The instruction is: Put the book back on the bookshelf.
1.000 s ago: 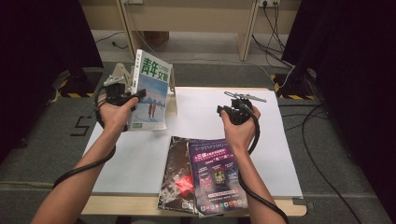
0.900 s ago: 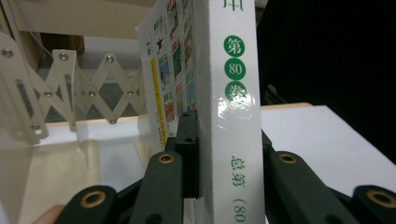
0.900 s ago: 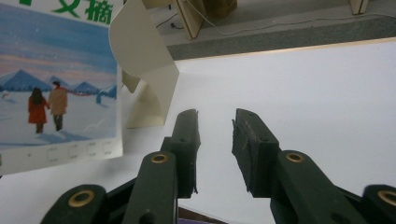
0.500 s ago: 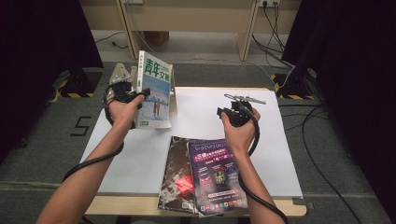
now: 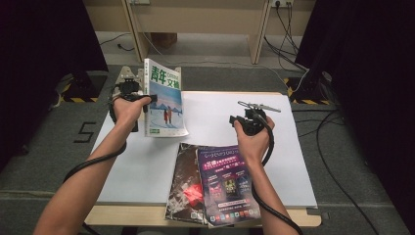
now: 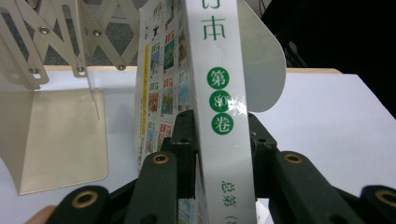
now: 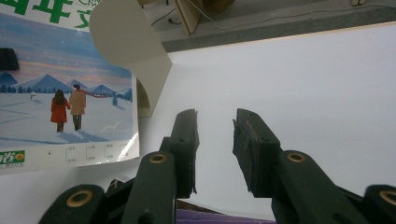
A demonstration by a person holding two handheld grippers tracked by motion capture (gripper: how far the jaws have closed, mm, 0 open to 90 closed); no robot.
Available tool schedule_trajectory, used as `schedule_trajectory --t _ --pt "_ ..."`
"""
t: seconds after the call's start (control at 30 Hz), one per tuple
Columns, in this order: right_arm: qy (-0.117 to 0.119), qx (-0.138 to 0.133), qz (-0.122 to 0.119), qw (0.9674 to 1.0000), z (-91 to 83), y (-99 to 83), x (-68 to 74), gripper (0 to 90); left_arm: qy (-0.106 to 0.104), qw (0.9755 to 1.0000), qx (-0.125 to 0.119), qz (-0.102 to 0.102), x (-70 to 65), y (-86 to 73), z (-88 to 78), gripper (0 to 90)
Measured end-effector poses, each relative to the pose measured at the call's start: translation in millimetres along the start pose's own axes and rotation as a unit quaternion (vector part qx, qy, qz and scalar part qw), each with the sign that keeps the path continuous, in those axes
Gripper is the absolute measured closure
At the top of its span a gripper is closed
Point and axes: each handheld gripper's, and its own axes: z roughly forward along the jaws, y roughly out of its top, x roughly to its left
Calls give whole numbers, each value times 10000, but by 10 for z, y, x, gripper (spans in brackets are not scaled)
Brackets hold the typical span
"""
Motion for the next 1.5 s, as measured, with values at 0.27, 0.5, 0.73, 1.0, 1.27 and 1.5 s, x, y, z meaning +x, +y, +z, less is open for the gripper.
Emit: schedule_trajectory --t 0.27,0.5,0.73,1.0,1.27,1.5 --pt "32 52 37 10000 26 -19 16 689 -200 9997 90 -126 45 43 22 672" --pt "43 92 29 9999 46 -40 22 681 -158 9997 114 -132 41 137 51 598" --pt "32 121 40 9999 53 -64 -3 675 -68 9995 151 -258 52 132 93 550" --pt "37 175 11 9998 86 -89 -3 668 -270 9987 16 -431 152 189 113 539" --pt "21 189 -11 9998 84 -73 -7 664 -243 9987 -179 -406 147 395 154 540" --pt "34 199 -20 9998 82 -69 -21 660 131 9992 6 -367 120 482 185 639"
